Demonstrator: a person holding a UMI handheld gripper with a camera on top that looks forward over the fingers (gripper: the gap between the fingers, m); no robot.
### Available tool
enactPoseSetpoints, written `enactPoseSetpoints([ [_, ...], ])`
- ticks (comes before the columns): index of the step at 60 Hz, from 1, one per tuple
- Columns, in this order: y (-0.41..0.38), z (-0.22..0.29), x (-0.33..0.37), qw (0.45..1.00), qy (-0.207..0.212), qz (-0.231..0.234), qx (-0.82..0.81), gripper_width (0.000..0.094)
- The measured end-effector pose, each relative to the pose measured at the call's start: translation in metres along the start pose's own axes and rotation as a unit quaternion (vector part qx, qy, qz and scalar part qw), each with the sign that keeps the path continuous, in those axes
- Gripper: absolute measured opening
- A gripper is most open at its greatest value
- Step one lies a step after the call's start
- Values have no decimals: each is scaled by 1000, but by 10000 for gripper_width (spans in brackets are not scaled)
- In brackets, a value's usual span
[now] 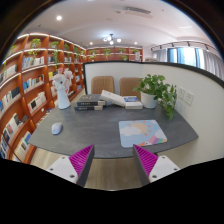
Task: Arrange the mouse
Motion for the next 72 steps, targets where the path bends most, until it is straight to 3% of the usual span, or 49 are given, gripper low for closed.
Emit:
enactPoseSetpoints([
  [16,-54,-64,-8,998,-52,23,27,759],
  [32,-185,-110,-37,989,-116,76,41,762],
  [50,-321,-66,-120,985,-118,112,62,765],
  [69,-418,-26,-221,984,-129,108,61,766],
  [72,-421,-19,-233,985,-125,99,66,731],
])
Point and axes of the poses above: the point between the fingertips, and its own axes, seen from behind it with the camera up: y to the right, z up, x backward, against the way the camera looks, the point moved 3 cm from there along x, backward, against the way the camera looks, and after that the axes turned 10 degrees about -z, right-handed, at the moved point
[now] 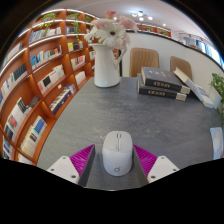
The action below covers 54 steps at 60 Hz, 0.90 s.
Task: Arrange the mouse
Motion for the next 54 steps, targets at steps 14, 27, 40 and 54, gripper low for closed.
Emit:
enactPoseSetpoints([
  [14,10,7,-13,1000,-6,-25,6,461],
  [27,12,9,-13,1000,-29,-6,-7,351],
  [40,76,76,47,999,33,-4,2,352],
  [54,271,196,167,982,174,-80,4,350],
])
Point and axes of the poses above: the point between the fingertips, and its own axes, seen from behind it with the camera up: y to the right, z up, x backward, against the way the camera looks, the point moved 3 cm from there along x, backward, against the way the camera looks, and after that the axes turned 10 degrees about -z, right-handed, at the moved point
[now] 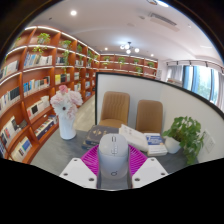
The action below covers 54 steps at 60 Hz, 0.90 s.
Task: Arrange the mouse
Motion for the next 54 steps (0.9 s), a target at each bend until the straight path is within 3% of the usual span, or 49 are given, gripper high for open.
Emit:
enactPoseSetpoints([
  [8,128,17,13,997,20,-66,35,349],
  [12,178,-4,10,997,15,-80,19,350],
  [20,258,-69,-15,994,-52,-96,0,349],
  [29,281,-182,-54,987,-142,-76,-9,350],
  [37,267,-252,-75,980,-194,-43,-19,351],
  [47,250,-302,-85,971,-236,-25,-15,383],
  [54,249,-301,-88,976,-212,-31,-46,434],
])
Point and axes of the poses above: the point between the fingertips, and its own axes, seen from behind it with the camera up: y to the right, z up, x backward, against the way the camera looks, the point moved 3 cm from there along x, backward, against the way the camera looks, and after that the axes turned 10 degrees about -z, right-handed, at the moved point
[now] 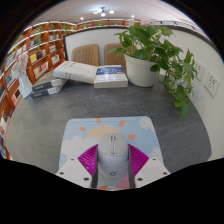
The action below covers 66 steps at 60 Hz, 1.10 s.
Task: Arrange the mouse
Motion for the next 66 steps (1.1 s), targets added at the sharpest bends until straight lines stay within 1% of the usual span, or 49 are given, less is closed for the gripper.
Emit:
enactPoseSetpoints([
  [6,0,1,0,1000,6,0,9,486],
  [13,0,0,0,1000,-13,1,5,544],
  [14,-1,0,1,1000,-18,3,4,579],
  [17,-6,-1,5,999,-35,16,5,753],
  [19,-5,1,9,999,-39,13,7,781],
  [23,-3,11,22,999,-34,5,12,773],
  [31,1,47,63,1000,-8,-3,4,769],
  [40,-2,93,120,999,42,-7,-13,771],
  [47,-7,118,162,997,76,-14,-19,768],
  [52,-15,126,181,996,90,-10,-17,769],
  [66,-37,127,204,995,101,4,-19,777],
])
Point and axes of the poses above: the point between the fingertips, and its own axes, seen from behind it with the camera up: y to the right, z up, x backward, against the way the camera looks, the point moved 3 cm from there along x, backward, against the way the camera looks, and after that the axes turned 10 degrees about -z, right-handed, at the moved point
